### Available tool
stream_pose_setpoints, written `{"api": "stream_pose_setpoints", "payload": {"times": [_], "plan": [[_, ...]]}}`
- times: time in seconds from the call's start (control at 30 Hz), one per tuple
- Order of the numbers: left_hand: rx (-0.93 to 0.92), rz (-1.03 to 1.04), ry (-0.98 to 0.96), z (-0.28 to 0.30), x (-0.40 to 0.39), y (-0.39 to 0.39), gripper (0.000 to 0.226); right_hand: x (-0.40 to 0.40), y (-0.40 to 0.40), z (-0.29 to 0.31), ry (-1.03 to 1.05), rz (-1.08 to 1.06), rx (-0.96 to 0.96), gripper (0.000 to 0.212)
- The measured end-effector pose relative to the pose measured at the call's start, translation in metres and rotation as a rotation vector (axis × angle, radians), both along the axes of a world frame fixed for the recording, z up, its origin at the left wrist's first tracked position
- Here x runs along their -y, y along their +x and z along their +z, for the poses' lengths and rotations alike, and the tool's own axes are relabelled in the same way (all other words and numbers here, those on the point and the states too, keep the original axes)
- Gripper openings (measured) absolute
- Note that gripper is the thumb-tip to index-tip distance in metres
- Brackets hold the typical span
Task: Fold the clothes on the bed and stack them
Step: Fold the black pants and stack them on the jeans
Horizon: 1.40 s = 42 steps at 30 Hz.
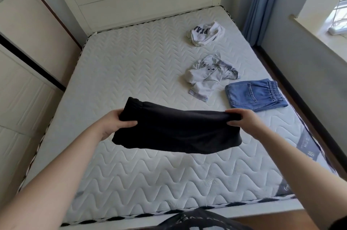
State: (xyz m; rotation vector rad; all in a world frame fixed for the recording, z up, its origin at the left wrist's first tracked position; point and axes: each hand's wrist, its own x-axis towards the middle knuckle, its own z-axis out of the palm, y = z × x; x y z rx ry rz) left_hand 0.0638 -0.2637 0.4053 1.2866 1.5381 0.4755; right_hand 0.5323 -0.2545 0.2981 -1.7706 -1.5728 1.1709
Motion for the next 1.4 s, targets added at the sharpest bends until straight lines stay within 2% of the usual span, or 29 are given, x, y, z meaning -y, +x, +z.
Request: {"api": "stream_pose_setpoints", "payload": {"times": [0.1, 0.2, 0.37, 0.47, 0.67, 0.83, 0.9, 1.03, 1.2, 1.4], "plan": [[0.067, 0.026, -0.073, -0.034, 0.019, 0.014, 0.066, -0.003, 0.022, 0.006, 0.154, -0.034, 0.268, 0.029], [0.145, 0.038, -0.149, -0.067, 0.04, 0.032, 0.057, -0.005, 0.042, 0.008, 0.262, -0.023, 0.366, 0.018], [0.215, 0.159, -0.219, -0.12, 0.079, 0.041, 0.043, 0.0, 0.037, -0.006, 0.315, 0.072, 0.487, 0.016], [0.211, 0.255, -0.265, -0.15, 0.107, 0.028, 0.035, 0.005, 0.012, -0.026, 0.189, 0.234, 0.463, 0.014], [0.212, 0.428, -0.341, -0.195, 0.164, -0.009, 0.029, 0.017, -0.053, -0.068, -0.048, 0.308, 0.449, 0.008], [0.135, 0.528, -0.359, -0.223, 0.191, -0.053, 0.042, 0.012, -0.122, -0.089, -0.058, 0.3, 0.452, 0.013], [0.096, 0.563, -0.359, -0.233, 0.197, -0.077, 0.039, 0.008, -0.156, -0.098, -0.059, 0.32, 0.466, 0.019], [0.083, 0.597, -0.346, -0.258, 0.196, -0.13, 0.035, -0.003, -0.226, -0.119, -0.085, 0.399, 0.511, 0.031], [-0.031, 0.572, -0.34, -0.301, 0.17, -0.205, 0.033, -0.046, -0.308, -0.164, -0.12, 0.43, 0.518, 0.022], [-0.13, 0.531, -0.378, -0.36, 0.131, -0.279, 0.055, -0.094, -0.373, -0.232, -0.128, 0.417, 0.532, 0.012]]}}
